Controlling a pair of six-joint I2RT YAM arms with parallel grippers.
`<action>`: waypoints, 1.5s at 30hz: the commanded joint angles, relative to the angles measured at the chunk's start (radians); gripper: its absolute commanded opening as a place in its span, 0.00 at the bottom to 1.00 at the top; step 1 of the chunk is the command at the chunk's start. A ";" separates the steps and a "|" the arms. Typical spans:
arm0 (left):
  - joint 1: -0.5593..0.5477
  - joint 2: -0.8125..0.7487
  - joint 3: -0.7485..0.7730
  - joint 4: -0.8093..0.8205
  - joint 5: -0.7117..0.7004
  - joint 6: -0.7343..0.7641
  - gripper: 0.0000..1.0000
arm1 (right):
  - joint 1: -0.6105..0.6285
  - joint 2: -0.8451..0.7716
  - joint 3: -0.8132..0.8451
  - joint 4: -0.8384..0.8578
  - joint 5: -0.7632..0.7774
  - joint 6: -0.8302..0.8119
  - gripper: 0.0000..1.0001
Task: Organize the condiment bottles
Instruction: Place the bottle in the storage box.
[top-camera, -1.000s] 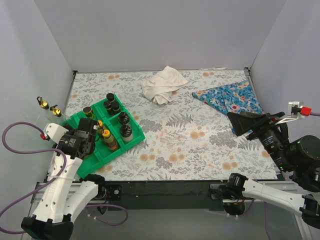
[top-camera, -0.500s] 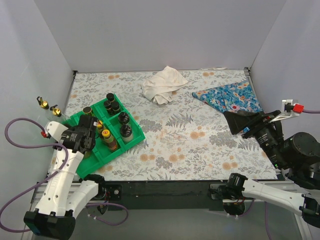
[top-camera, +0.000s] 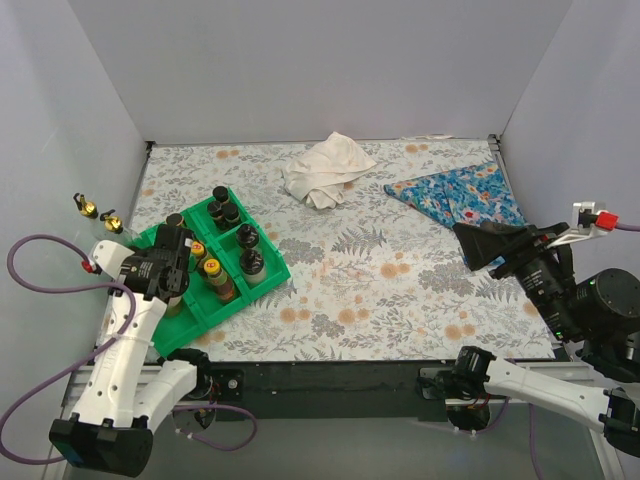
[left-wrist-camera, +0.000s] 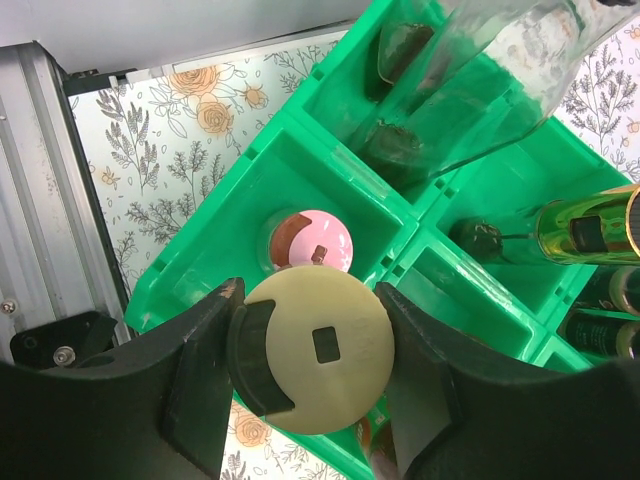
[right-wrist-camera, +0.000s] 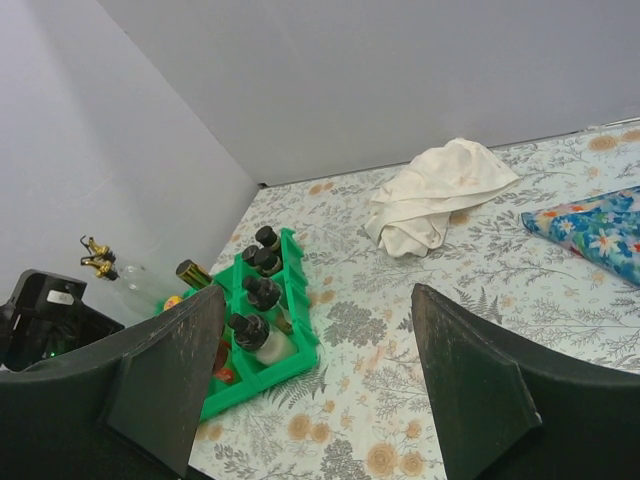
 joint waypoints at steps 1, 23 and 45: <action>0.018 -0.001 0.026 -0.038 -0.006 -0.052 0.00 | 0.002 -0.028 0.000 0.057 0.036 -0.016 0.84; 0.229 0.031 0.104 -0.037 0.037 0.111 0.00 | 0.004 -0.067 -0.003 0.046 0.086 -0.061 0.84; 0.293 -0.018 0.006 -0.037 0.170 -0.039 0.00 | 0.004 -0.077 -0.027 0.046 0.080 -0.050 0.84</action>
